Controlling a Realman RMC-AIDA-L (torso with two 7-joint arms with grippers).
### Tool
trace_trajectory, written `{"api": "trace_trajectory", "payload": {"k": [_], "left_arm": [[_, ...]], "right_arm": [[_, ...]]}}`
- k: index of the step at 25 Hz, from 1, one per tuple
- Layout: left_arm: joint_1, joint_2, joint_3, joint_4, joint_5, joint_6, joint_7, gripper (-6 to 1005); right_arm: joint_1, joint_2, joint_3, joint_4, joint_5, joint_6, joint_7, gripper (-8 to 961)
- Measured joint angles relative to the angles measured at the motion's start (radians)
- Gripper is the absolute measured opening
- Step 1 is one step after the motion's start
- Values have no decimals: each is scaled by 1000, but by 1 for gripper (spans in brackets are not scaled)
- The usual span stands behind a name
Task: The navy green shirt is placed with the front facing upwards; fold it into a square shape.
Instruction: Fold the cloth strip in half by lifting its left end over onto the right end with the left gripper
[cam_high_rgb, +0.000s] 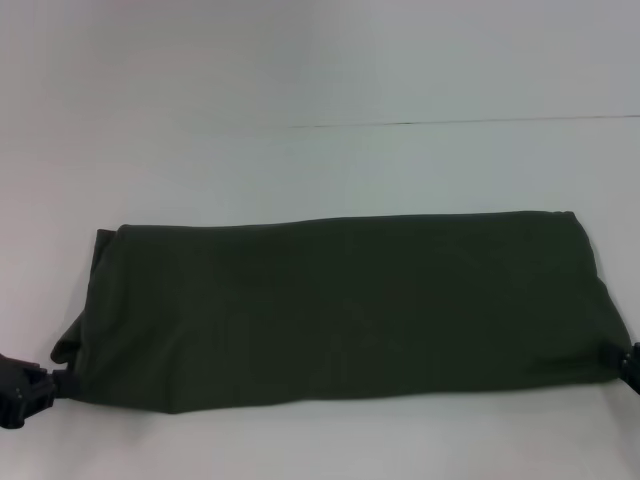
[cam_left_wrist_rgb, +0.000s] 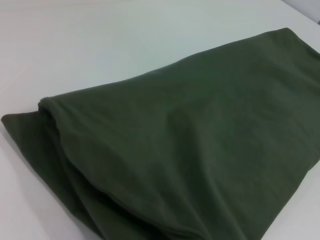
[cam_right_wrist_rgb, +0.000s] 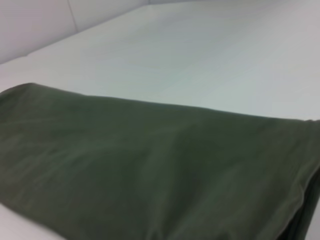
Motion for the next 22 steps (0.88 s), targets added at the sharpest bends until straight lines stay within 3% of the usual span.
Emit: {"api": "trace_trajectory", "payload": {"k": [5,14,17,22], "left_arm": [[-20,5,21,-14,24,43,-18,119],[-30,-5,12,-18,30,11,-46,125],[-40,-4,-26,-14,28,-2,-56,341],[-51,-5,-97,-16,0,-26,-60,443]], "right_arm": [[-1,0,53,0,4,-33,-21,57],[0,0,80,-6,-2,-40,-67,224],[-3,-1,94,-24,-2,-38,-72,300],[-11,-2,102,-57,-3,-39,-69,497]]}}
